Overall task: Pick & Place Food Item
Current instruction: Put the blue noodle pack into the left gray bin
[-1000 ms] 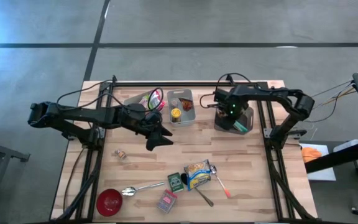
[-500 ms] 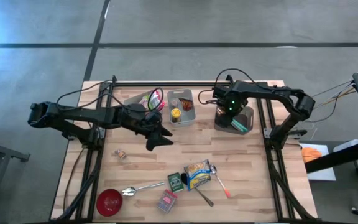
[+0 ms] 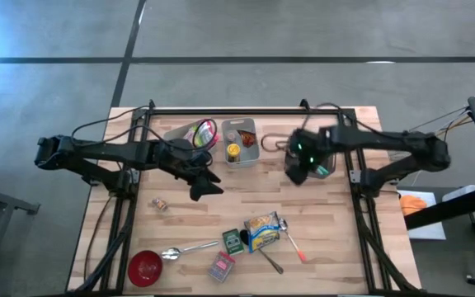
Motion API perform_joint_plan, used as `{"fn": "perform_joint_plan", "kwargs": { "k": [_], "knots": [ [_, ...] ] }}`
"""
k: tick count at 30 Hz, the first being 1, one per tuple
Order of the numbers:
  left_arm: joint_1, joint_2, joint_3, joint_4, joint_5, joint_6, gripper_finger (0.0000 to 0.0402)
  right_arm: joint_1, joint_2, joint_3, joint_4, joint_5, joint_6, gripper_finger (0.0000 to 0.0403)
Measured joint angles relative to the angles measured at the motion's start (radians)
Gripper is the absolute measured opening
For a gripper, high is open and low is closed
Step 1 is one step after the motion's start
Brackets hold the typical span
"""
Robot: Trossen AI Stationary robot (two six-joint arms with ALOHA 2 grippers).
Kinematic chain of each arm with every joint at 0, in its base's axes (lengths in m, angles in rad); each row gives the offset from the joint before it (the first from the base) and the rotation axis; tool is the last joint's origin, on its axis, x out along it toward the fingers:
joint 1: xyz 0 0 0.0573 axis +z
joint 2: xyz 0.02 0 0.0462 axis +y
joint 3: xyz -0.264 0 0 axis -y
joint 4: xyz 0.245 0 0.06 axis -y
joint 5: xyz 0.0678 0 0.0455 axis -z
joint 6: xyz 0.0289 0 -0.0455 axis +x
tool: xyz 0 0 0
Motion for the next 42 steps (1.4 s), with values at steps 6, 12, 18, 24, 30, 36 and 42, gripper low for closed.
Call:
{"fn": "perform_joint_plan", "kwargs": {
  "k": [6,12,18,24,30,36,42],
  "knots": [
    [0.002,0.0,0.0,0.007,0.0,0.054,0.0302,0.241,-0.024,-0.103,0.317,0.081,0.314,0.0208],
    [0.002,0.0,0.0,0.006,0.0,0.044,0.0302,0.37,0.014,-0.234,0.562,0.192,0.541,0.0208],
    [0.003,-0.007,0.0,-0.003,0.013,0.041,0.0302,0.418,0.078,-0.308,0.696,0.194,0.653,0.0208],
    [0.003,-0.014,0.0,-0.036,0.019,0.041,0.0302,0.424,0.143,-0.285,0.698,0.183,0.658,0.0208],
    [0.003,-0.015,0.0,-0.09,0.019,0.041,0.0302,0.456,0.162,-0.261,0.696,0.144,0.737,0.0208],
    [0.003,-0.019,0.0,-0.108,0.019,0.046,0.0302,0.553,0.159,-0.254,0.697,0.166,0.844,0.0208],
    [0.003,-0.019,0.0,-0.106,0.019,0.081,0.0302,0.65,0.16,-0.251,0.704,0.259,0.938,0.0208]
  ]
}}
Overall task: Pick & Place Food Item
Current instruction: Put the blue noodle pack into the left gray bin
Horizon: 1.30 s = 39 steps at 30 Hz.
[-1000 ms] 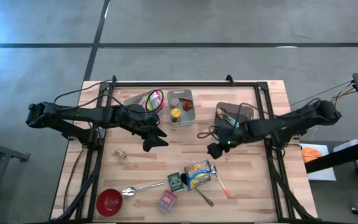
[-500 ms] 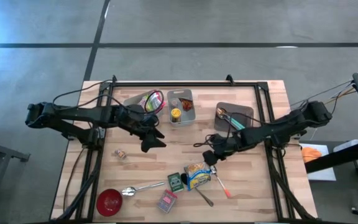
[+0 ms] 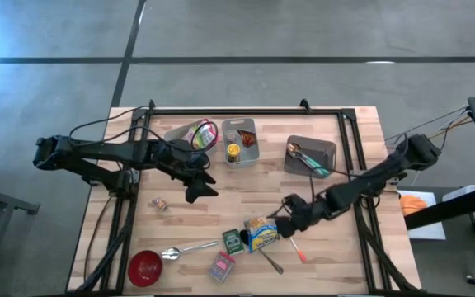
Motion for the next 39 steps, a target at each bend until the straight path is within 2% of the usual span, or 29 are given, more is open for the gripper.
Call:
{"fn": "perform_joint_plan", "kwargs": {
  "k": [3,8,16,20,28,39],
  "knots": [
    [0.002,0.0,0.0,0.001,0.0,0.009,0.0302,0.028,0.029,0.0,0.021,0.037,0.015,0.0208],
    [0.001,0.0,0.0,0.004,0.0,0.015,0.0302,0.034,0.124,0.006,0.128,0.037,-0.001,0.0208],
    [0.001,0.0,0.0,0.001,0.0,-0.002,0.0302,0.034,0.212,0.062,0.128,0.026,-0.08,0.0201],
    [0.001,0.0,0.0,0.001,0.0,-0.006,0.0302,0.034,0.22,0.063,0.127,0.026,-0.083,0.0155],
    [0.001,0.0,0.0,0.001,0.0,-0.006,0.0302,0.036,0.218,0.063,0.123,0.026,-0.116,0.0021],
    [0.001,0.0,0.0,0.001,0.0,-0.006,0.0302,0.037,0.209,0.064,0.118,0.026,-0.212,0.0008]
  ]
}}
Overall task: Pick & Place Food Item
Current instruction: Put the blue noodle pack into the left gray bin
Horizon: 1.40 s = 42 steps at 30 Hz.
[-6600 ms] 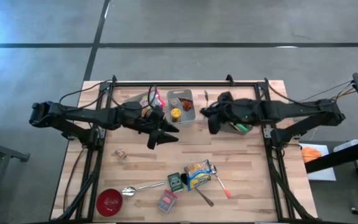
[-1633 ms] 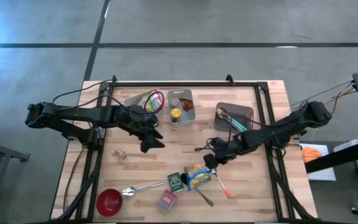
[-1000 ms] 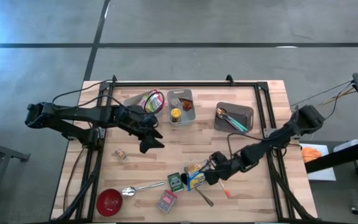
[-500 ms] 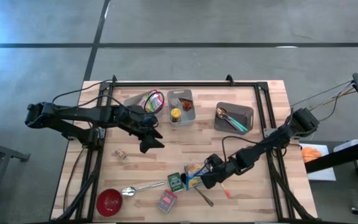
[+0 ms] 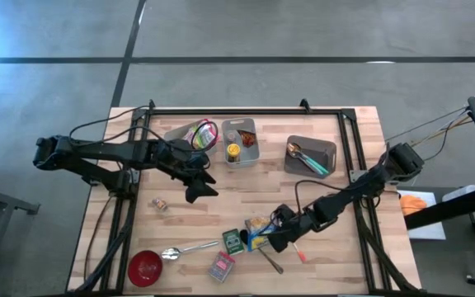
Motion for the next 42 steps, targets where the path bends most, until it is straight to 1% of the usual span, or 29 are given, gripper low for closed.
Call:
{"fn": "perform_joint_plan", "kwargs": {
  "k": [3,6,9,14,17,22,26,30,34,36,42],
  "knots": [
    [0.0,0.0,0.0,0.0,0.0,-0.002,0.0302,0.001,-0.016,0.026,-0.006,0.0,-0.116,0.0008],
    [0.0,0.0,0.0,0.0,0.0,-0.002,0.0302,0.001,-0.035,0.088,-0.067,0.0,-0.277,0.0008],
    [0.0,0.0,0.0,0.001,0.0,0.001,0.0302,0.001,-0.045,0.174,-0.178,0.0,-0.468,0.0008],
    [0.001,0.002,0.0,0.012,0.0,0.003,0.0302,-0.004,-0.051,0.34,-0.402,0.0,-0.713,0.0008],
    [0.001,0.01,0.0,0.048,0.019,0.047,0.0302,-0.011,-0.051,0.432,-0.477,0.0,-0.848,0.0008],
    [0.001,0.031,0.0,0.164,0.078,0.145,0.0302,-0.025,-0.052,0.571,-0.525,-0.022,-1.034,0.0008],
    [0.005,0.044,-0.001,0.279,0.151,0.14,0.0302,-0.036,-0.052,0.664,-0.551,-0.026,-1.111,0.0008],
    [0.013,0.077,0.001,0.392,0.207,0.04,0.0302,-0.047,-0.052,0.72,-0.551,-0.027,-1.148,0.0008],
    [0.02,0.127,0.001,0.447,0.247,-0.023,0.0302,-0.054,-0.052,0.74,-0.546,-0.031,-1.171,0.0008],
    [0.022,0.15,0.0,0.489,0.298,-0.045,0.0302,-0.057,-0.052,0.74,-0.548,-0.063,-1.173,0.0008],
    [0.022,0.235,0.0,0.733,0.506,-0.129,0.0302,-0.078,-0.041,0.739,-0.533,-0.15,-1.196,0.0008]
  ]
}}
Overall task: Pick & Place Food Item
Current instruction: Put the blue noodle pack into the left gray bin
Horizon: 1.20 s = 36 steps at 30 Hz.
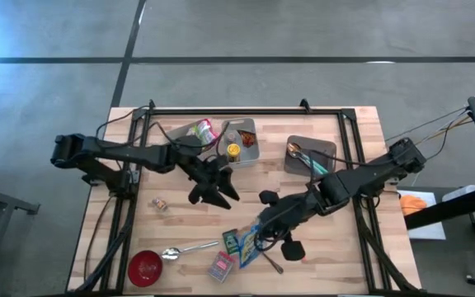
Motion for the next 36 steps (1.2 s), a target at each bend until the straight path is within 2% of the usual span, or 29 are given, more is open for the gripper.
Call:
{"fn": "perform_joint_plan", "kwargs": {
  "k": [3,15,22,36],
  "knots": [
    [0.0,0.049,0.006,0.092,0.066,-0.064,0.0302,-0.006,-0.001,0.001,0.05,-0.008,-0.037,0.0008],
    [-0.002,0.207,0.197,0.109,0.233,-0.107,0.0302,-0.017,-0.001,0.074,0.063,-0.062,-0.206,0.0008],
    [-0.002,0.25,0.262,0.109,0.261,-0.102,0.0302,-0.024,-0.001,0.1,0.065,-0.117,-0.232,0.0008],
    [-0.002,0.259,0.257,0.11,0.248,-0.08,0.0302,-0.024,0.0,0.138,0.074,-0.185,-0.254,0.0008]
  ]
}}
